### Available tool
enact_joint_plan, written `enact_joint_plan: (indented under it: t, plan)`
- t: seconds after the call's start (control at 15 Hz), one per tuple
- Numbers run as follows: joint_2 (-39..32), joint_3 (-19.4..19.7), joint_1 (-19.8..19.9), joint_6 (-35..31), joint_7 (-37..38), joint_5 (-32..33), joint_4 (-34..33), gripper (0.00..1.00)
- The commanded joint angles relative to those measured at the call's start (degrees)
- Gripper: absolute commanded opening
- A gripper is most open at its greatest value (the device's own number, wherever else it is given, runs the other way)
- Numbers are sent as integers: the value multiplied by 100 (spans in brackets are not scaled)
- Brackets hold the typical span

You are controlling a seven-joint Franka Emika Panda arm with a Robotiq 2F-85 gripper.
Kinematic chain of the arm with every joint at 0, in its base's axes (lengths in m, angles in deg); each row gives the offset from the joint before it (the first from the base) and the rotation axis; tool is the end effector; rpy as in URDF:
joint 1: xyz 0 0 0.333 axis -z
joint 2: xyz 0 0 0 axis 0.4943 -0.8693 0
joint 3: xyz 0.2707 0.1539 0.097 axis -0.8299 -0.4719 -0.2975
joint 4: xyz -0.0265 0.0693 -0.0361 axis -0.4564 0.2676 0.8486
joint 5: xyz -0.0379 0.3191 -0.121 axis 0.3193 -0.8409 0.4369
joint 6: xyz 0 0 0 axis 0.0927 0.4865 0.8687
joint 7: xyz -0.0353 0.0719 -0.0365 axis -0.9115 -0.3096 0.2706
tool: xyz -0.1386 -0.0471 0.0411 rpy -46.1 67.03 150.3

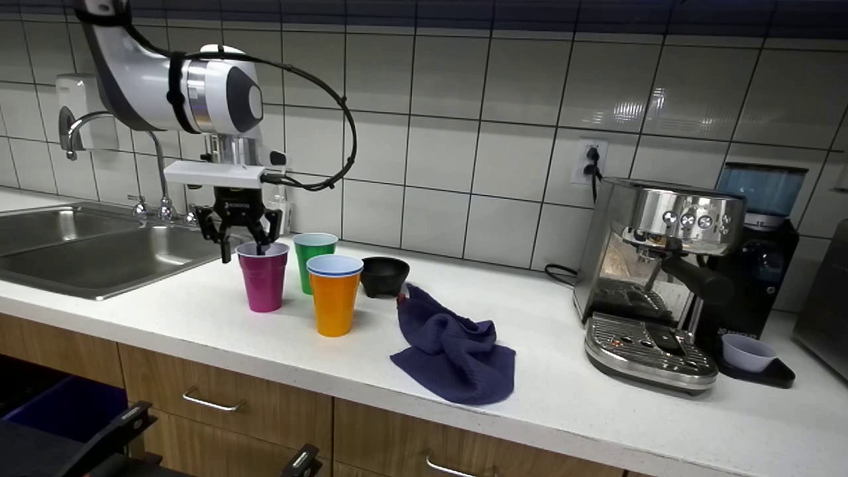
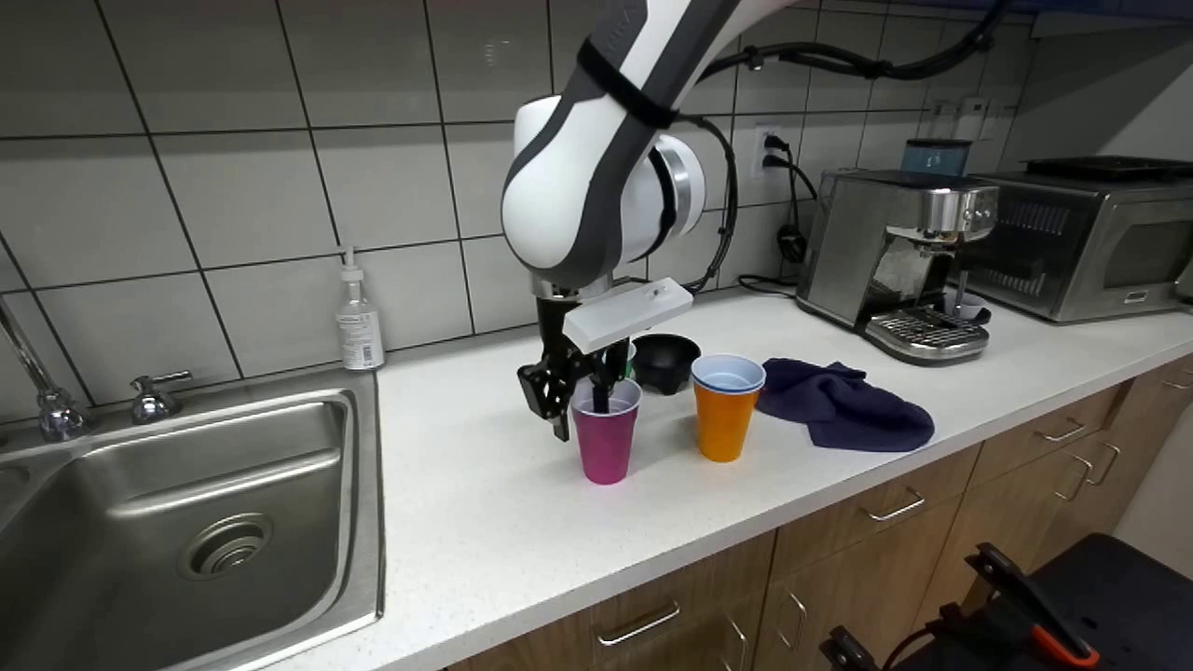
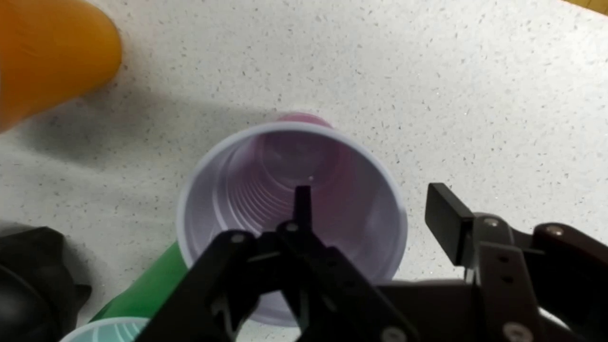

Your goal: Stack the four cups together.

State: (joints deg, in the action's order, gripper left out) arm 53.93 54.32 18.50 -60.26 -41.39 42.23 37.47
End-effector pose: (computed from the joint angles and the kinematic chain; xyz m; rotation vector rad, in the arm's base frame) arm 0.4938 0.1738 0.2329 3.0653 0.5256 -0.0042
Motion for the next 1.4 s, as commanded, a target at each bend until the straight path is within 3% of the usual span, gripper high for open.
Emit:
enact_joint_plan:
  t: [0.0, 0.27, 0.33, 1.33]
  plan:
    - [-10, -5, -13, 227, -134, -124, -135, 32]
    - [66, -19, -19, 220, -142, -122, -70, 2]
    - [103, -28, -20, 210, -150, -126, -37, 0]
    - [1493, -176, -157, 54, -40, -12, 888, 1]
